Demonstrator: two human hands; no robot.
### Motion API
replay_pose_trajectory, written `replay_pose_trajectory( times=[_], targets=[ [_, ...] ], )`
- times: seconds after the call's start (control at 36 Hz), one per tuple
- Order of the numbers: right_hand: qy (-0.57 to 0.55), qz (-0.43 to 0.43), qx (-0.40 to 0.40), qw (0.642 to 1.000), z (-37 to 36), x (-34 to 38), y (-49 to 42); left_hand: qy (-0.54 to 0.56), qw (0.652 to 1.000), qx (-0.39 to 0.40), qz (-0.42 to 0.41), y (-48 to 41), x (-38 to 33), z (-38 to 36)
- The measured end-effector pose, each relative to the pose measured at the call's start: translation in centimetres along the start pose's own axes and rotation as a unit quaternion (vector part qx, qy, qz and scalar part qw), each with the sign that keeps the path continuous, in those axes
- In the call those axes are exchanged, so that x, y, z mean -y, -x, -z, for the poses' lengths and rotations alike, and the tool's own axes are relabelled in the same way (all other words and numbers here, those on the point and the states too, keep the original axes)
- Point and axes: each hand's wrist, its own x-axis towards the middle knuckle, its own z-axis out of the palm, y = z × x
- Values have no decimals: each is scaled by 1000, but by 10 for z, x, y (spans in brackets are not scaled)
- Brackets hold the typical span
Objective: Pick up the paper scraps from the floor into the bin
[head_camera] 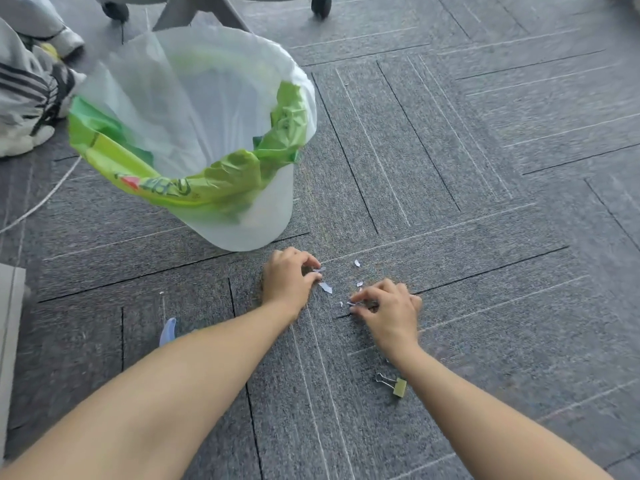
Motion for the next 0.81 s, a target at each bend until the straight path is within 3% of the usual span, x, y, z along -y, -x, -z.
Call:
replay_pose_trajectory(
  times=[0.25,0.5,0.67,0.81],
  targets=[
    [17,-4,-35,999,-7,2,2,-1,1000,-21,22,-7,-2,-3],
    [-40,-45,-81,995,-1,-1,-8,-13,1000,-4,1,-6,-1,-3],
    [-17,-60,-40,997,4,-4,-14,-27,995,54,-75,19,5,-2],
    [-16,-67,-20,997,4,-4,-16,-20,997,64,-43,21,8,-5]
  ],
)
